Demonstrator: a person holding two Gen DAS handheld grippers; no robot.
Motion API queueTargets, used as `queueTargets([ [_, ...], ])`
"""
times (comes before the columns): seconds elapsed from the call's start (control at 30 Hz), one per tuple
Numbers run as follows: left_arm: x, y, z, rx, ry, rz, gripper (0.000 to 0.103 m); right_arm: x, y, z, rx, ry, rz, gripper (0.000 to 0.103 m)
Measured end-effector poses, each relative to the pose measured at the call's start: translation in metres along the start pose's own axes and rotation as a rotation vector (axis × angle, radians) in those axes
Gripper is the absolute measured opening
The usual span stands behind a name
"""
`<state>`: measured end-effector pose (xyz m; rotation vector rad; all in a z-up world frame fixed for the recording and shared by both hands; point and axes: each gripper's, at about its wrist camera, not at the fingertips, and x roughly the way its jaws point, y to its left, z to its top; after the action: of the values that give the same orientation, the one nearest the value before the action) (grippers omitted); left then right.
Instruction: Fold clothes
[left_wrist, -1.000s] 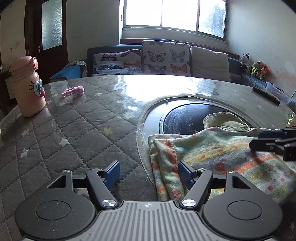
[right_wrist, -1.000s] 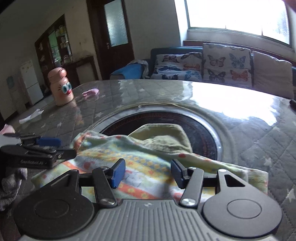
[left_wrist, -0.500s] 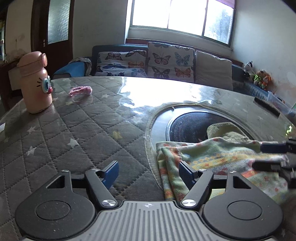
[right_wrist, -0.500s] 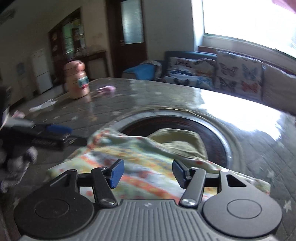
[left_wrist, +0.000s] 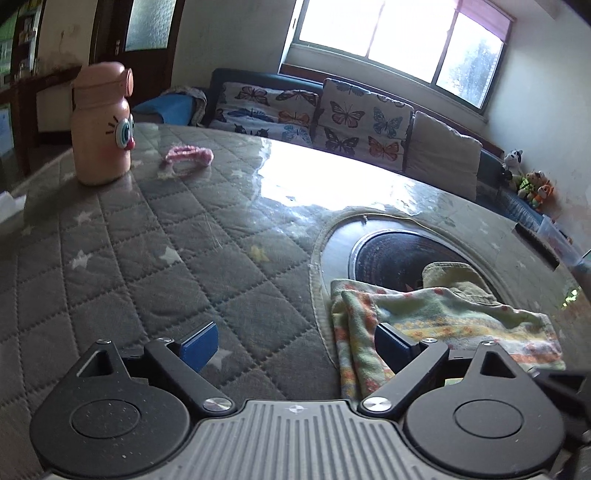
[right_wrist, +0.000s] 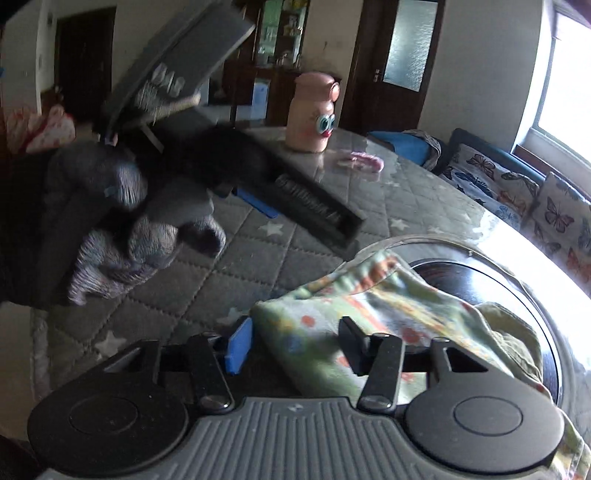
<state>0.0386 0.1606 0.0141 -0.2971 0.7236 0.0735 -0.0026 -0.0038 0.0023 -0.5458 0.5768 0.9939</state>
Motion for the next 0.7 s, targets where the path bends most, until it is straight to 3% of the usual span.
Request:
queueTargets([
  [0.2,0.003,-0.003,-0.002,-0.058,0.047,-0.079,0.086,-0.005,-0.002,0.001,0.037,-0.024,-0.007,0.015],
  [0.43,0.009,-0.009,0.001,-0.172,0.116,-0.186,0.077,-0.028,-0.025,0.005,0.168,-0.095,0.014,0.009],
  [0.7,0.026,-0.013,0.000,-0.305,0.202,-0.283,0.038,-0.049,-0.038,-0.003,0.209,-0.138,0.028,0.008],
])
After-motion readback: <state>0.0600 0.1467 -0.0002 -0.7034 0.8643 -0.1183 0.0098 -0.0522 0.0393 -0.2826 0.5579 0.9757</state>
